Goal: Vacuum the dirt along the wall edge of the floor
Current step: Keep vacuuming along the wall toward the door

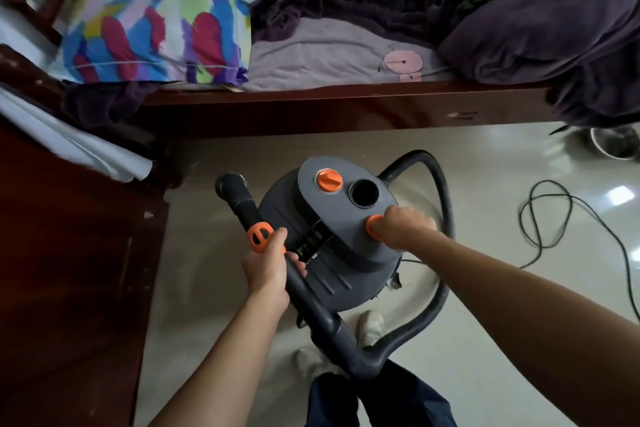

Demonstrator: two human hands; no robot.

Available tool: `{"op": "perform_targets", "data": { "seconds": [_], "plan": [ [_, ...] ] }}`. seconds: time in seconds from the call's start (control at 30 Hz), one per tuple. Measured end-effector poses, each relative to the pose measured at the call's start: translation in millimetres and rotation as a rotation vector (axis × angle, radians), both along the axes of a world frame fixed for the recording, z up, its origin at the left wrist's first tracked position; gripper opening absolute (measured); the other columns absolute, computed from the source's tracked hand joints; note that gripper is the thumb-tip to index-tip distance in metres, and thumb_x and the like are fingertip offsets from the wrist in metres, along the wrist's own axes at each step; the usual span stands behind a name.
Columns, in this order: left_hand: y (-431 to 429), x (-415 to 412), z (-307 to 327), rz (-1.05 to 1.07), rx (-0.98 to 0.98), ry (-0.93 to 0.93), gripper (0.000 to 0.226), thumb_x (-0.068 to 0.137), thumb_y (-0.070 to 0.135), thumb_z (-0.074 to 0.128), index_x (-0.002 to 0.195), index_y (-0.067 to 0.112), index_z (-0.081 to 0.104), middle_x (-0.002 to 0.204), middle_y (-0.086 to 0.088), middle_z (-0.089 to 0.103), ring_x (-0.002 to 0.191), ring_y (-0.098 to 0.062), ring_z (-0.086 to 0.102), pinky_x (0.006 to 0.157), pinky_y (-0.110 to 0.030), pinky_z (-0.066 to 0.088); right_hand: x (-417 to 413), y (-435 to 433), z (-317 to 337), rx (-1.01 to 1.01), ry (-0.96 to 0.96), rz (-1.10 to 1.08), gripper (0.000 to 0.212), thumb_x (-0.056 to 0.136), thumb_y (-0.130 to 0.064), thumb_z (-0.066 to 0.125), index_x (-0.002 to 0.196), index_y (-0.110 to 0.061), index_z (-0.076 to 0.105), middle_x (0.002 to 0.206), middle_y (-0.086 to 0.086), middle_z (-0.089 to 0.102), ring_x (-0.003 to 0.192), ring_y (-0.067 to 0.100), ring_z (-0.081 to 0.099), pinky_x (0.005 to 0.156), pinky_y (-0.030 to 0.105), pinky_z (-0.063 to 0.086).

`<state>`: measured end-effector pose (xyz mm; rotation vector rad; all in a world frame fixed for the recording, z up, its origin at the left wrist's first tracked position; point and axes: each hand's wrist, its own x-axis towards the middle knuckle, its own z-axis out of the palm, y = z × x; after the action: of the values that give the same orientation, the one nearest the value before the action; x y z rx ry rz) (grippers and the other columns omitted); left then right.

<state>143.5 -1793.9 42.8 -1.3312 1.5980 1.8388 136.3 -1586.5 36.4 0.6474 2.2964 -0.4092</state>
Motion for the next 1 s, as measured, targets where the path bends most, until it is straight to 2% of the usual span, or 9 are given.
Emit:
{"op": "perform_targets", "data": {
  "seconds": [0.07, 0.23, 0.43, 0.53, 0.67, 0.77, 0.83, 0.9, 1.0],
  "plan": [
    [0, -2, 2, 0.001, -0.005, -0.004, 0.021, 0.084, 0.019, 0.070, 0.085, 0.008, 0.052, 0.053, -0.010, 0.049, 0.039, -0.023, 0.046, 0.047, -0.029, 0.045, -17, -4, 3, 0.006, 0.066, -0.027, 0.024, 0.093, -0.036, 0.049, 0.092, -0.013, 0.055, 0.090, 0.005, 0.060, 0.085, 0.028, 0.061, 0.070, 0.032, 0.044],
    [-5, -8, 9, 0.046, 0.002, 0.004, 0.019, 0.085, 0.016, 0.069, 0.085, 0.008, 0.053, 0.055, -0.011, 0.049, 0.039, -0.022, 0.046, 0.044, -0.028, 0.044, -69, -36, -1, -0.585, 0.099, -0.605, 0.030, 0.094, -0.034, 0.056, 0.079, -0.009, 0.061, 0.060, 0.005, 0.060, 0.039, 0.014, 0.050, 0.037, 0.017, 0.033],
    [-25, -10, 11, 0.094, 0.001, 0.003, 0.018, 0.084, 0.016, 0.070, 0.087, 0.008, 0.055, 0.055, -0.011, 0.050, 0.041, -0.023, 0.047, 0.045, -0.030, 0.044, -95, -51, -13, -0.672, 0.016, -0.893, 0.028, 0.098, -0.030, 0.057, 0.093, -0.004, 0.063, 0.063, 0.008, 0.059, 0.025, 0.009, 0.048, 0.030, 0.011, 0.032],
    [-31, -9, 9, 0.106, 0.010, -0.018, 0.019, 0.083, 0.017, 0.071, 0.088, 0.008, 0.055, 0.054, -0.011, 0.050, 0.042, -0.023, 0.048, 0.047, -0.030, 0.045, -98, -45, -13, -0.680, -0.031, -0.876, 0.028, 0.096, -0.024, 0.059, 0.074, -0.007, 0.058, 0.061, 0.005, 0.055, 0.033, 0.009, 0.046, 0.030, 0.009, 0.029],
    [-30, -7, 7, 0.099, 0.029, -0.033, 0.019, 0.084, 0.018, 0.071, 0.089, 0.009, 0.055, 0.053, -0.011, 0.050, 0.041, -0.022, 0.047, 0.046, -0.029, 0.044, -107, -44, -27, -0.596, -0.005, -0.872, 0.023, 0.094, -0.020, 0.060, 0.074, -0.009, 0.058, 0.056, 0.004, 0.054, 0.035, 0.011, 0.047, 0.030, 0.012, 0.031],
    [-27, -9, 7, 0.071, 0.016, -0.035, 0.019, 0.085, 0.017, 0.071, 0.089, 0.008, 0.054, 0.052, -0.010, 0.050, 0.040, -0.023, 0.047, 0.045, -0.029, 0.044, -105, -47, -35, -0.358, 0.020, -0.469, 0.020, 0.091, -0.018, 0.062, 0.101, -0.001, 0.061, 0.075, 0.007, 0.064, 0.061, 0.021, 0.062, 0.047, 0.026, 0.050],
    [-27, -12, 7, 0.050, 0.005, -0.037, 0.020, 0.085, 0.018, 0.070, 0.090, 0.008, 0.054, 0.053, -0.010, 0.050, 0.040, -0.023, 0.048, 0.046, -0.029, 0.044, -100, -47, -29, -0.206, 0.056, -0.200, 0.026, 0.089, -0.018, 0.060, 0.110, -0.004, 0.059, 0.092, 0.009, 0.066, 0.082, 0.029, 0.065, 0.064, 0.032, 0.047],
    [-26, -15, 9, 0.029, 0.000, -0.040, 0.021, 0.085, 0.019, 0.070, 0.092, 0.008, 0.054, 0.054, -0.010, 0.051, 0.041, -0.023, 0.049, 0.047, -0.030, 0.045, -95, -44, -25, -0.180, 0.085, -0.120, 0.028, 0.091, -0.022, 0.056, 0.112, -0.004, 0.058, 0.103, 0.013, 0.065, 0.094, 0.033, 0.063, 0.073, 0.036, 0.044],
    [-28, -22, 12, 0.005, -0.015, -0.047, 0.024, 0.084, 0.021, 0.071, 0.095, 0.006, 0.055, 0.054, -0.010, 0.051, 0.041, -0.023, 0.050, 0.046, -0.029, 0.047, -78, -43, -23, -0.234, 0.173, -0.080, 0.032, 0.096, -0.037, 0.049, 0.111, -0.009, 0.055, 0.098, 0.011, 0.061, 0.087, 0.032, 0.058, 0.071, 0.036, 0.043]
  ]
}}
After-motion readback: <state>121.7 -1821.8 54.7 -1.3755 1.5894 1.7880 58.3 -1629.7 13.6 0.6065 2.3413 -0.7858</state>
